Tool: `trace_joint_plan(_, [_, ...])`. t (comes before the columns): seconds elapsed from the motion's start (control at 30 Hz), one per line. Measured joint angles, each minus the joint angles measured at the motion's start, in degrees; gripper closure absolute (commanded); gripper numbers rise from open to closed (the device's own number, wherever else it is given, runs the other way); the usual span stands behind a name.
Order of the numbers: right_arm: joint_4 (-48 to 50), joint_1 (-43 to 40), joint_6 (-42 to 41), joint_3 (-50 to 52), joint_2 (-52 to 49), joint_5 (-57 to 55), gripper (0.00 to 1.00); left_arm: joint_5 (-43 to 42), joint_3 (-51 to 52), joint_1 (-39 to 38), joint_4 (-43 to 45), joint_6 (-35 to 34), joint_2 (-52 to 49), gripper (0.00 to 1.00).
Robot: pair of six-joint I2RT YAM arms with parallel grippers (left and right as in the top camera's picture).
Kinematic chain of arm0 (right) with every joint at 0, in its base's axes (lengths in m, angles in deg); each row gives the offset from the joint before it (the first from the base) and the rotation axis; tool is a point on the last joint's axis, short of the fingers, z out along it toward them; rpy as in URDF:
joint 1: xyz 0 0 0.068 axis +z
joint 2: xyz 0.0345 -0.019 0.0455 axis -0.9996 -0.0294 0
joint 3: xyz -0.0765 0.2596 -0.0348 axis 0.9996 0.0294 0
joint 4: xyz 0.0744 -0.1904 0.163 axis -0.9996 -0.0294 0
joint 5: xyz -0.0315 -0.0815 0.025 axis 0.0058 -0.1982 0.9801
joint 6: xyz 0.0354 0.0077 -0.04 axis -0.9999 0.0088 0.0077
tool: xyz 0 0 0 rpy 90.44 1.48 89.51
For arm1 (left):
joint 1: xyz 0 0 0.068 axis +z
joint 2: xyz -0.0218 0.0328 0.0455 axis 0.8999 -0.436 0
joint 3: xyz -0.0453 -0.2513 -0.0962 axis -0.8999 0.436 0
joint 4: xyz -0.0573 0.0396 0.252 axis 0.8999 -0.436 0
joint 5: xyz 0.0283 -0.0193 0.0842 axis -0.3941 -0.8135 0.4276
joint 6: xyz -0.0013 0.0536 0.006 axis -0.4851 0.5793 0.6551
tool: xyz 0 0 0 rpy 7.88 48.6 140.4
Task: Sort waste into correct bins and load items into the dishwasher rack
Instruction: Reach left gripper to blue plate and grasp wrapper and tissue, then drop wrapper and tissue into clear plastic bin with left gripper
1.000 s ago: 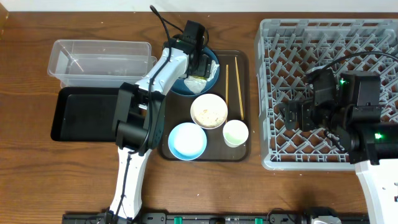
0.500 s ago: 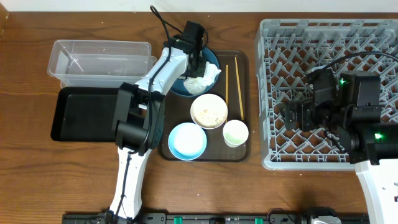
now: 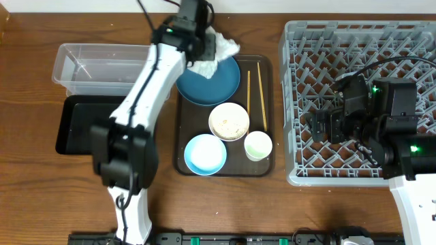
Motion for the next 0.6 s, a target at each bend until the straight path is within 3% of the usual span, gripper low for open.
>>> trace_joint_plan(0.27, [0.02, 0.0, 0.0, 0.0, 0.0, 0.0, 0.01, -0.22, 0.0, 3.43, -2.1, -0.96, 2.03, 0.94])
trace_joint_plan(0.6, [0.07, 0.0, 0.0, 0.0, 0.0, 0.0, 0.01, -0.2, 0.0, 16.35, -3.23, -1.79, 3.74, 0.94])
